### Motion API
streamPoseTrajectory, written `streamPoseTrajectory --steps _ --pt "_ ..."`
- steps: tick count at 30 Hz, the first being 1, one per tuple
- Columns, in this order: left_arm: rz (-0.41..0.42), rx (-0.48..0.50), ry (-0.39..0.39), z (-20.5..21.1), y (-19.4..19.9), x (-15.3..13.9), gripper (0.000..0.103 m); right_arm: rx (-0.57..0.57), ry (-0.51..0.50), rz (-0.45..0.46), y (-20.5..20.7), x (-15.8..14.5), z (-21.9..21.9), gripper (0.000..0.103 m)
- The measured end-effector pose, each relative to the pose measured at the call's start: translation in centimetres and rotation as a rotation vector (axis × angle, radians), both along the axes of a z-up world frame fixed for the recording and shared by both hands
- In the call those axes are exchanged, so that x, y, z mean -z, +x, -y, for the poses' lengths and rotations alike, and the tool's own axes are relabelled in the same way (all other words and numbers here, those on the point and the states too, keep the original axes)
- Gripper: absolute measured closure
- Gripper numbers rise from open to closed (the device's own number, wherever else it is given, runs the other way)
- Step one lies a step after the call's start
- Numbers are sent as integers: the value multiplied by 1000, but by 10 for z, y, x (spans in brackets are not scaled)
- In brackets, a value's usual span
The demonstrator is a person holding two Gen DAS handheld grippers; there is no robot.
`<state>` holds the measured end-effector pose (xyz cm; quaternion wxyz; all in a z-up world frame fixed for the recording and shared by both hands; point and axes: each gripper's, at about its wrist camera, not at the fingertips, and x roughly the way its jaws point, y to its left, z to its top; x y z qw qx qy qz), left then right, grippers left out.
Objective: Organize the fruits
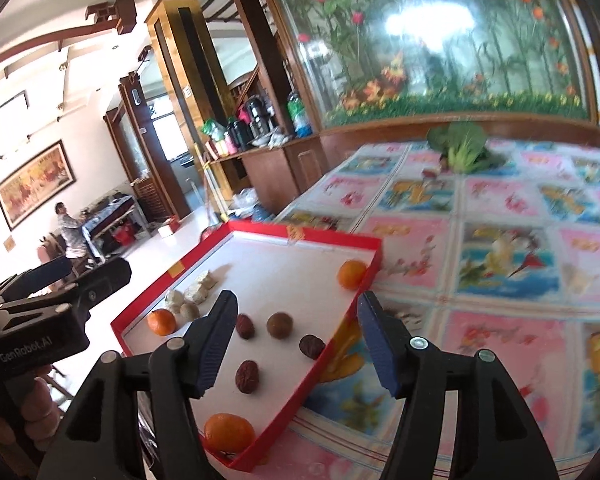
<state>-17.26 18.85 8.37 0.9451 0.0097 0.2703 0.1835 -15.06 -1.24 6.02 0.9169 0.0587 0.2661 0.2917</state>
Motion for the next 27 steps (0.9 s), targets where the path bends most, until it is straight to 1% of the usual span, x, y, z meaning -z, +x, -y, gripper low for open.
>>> streamPoseTrajectory --steps 1,3,4,7,9,14,17,27 --pt "0 2 0 2 -1 -1 0 13 -7 19 -3 -5 1 35" --pt "-4 2 -4 4 -3 -6 0 34 -5 79 -10 -18 4 27" --pt "-5 2 -7 4 -4 -7 0 40 -6 103 -14 -22 6 25" --pt "-7 -11 -24 5 -9 -14 0 86 -31 193 -26 -39 7 24" --pt "5 -15 -26 6 -13 -19 0 106 -39 233 -31 -47 7 21" --pt "30 -30 -1 10 -19 -27 0 147 -67 317 -41 -60 8 19" --pt "37 -37 15 12 -21 -28 0 157 -79 347 -45 -63 7 18" --pt "48 -5 24 24 -29 -32 0 152 -76 354 -49 -65 8 17"
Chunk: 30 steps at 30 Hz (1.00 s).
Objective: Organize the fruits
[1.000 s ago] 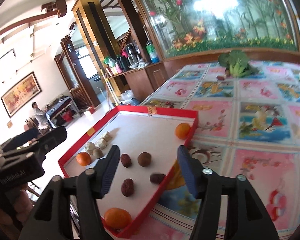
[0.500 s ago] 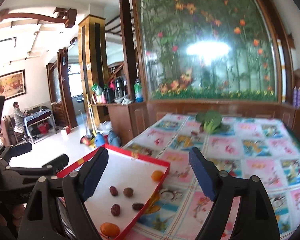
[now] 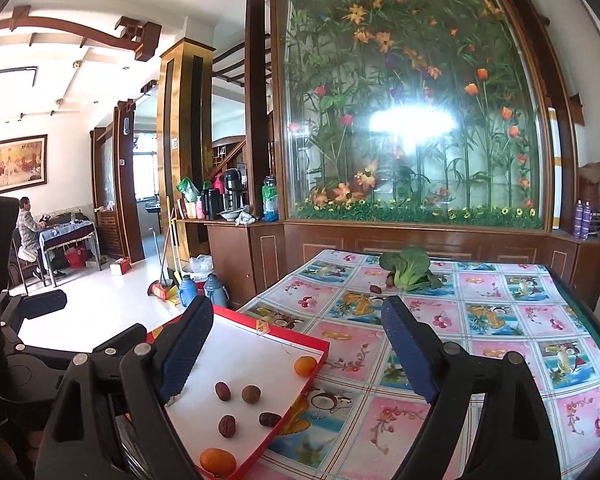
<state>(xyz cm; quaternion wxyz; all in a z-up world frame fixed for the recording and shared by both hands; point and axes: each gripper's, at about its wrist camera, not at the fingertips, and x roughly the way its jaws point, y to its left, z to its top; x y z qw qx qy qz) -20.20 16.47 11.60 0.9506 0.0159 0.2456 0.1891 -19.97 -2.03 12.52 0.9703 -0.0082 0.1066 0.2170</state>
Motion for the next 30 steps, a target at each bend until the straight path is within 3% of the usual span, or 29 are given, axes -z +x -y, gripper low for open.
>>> streamPoseTrajectory --steps 23,30 --pt "38 44 17 22 -22 -14 0 22 15 57 -26 -10 10 15" --pt "77 31 18 23 -38 -24 0 0 11 88 -43 -16 3 10"
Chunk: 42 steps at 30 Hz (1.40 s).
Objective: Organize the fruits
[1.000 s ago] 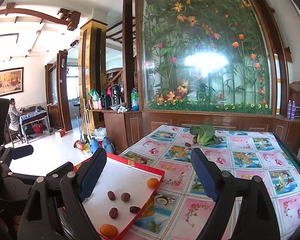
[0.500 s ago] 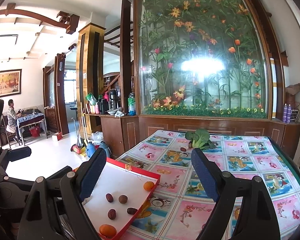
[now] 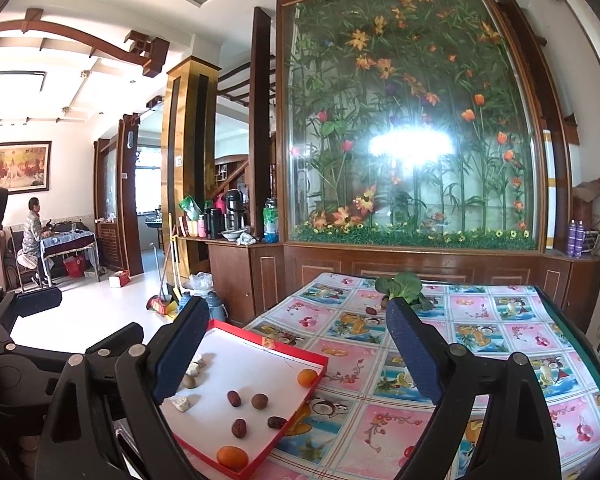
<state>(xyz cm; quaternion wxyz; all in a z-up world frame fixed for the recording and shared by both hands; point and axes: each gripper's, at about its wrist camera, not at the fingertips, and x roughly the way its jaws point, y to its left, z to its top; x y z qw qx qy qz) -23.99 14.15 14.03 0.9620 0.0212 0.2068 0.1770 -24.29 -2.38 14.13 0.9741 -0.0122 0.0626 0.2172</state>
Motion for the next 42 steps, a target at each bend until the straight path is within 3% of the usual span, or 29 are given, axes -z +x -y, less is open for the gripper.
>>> streamPoseTrajectory --steps 9,16,20,24,29,33,42 --pt "28 -57 -4 -16 -21 -4 0 -59 -31 3 -7 2 -20 4" --pt "35 -122 -15 -41 -26 3 0 -115 -65 -83 5 23 -36 2" --pt "22 -144 -15 -61 -28 23 0 -140 -100 -162 13 44 -46 2" --pt "-36 -135 -31 -85 -36 61 0 -158 -139 -223 23 59 -56 2" --pt "-26 -165 -46 -107 -58 88 0 -168 -167 -233 34 57 -68 2" --pt "-41 -148 -91 -120 -52 84 0 -162 -171 -204 44 50 -69 2" --pt "-42 -237 -125 -140 -17 69 0 -142 -114 -203 68 54 -45 2"
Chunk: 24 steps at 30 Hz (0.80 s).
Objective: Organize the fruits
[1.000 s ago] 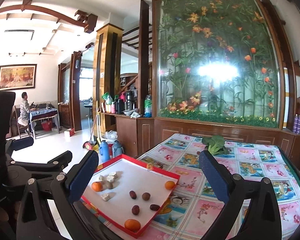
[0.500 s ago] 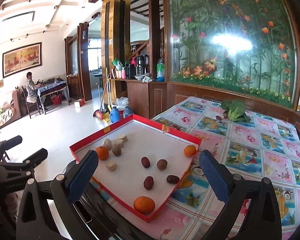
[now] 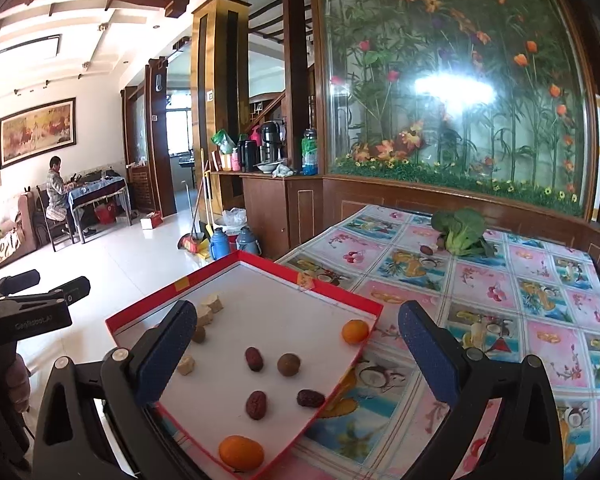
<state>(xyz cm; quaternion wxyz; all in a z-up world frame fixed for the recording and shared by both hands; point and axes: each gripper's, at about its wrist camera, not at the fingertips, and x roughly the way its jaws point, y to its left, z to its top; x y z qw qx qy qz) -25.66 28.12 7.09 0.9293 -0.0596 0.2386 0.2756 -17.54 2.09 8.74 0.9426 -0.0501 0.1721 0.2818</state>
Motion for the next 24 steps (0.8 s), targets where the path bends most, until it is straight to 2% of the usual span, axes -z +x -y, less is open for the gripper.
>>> streamPoseTrajectory --steps 4,8,14,18,24 --pt "-15 -35 -27 -2 16 1 0 -6 -23 41 12 -7 1 2" --pt "-44 -39 -30 1 30 0 0 -41 21 31 27 -10 5 2" --pt "-68 -38 -18 12 45 -10 0 -52 142 -34 44 14 26 2" --pt "-81 -17 -18 24 57 -13 0 -53 149 -107 60 18 30 2" --pt "-98 31 34 51 80 -12 0 -24 156 -149 63 20 36 2"
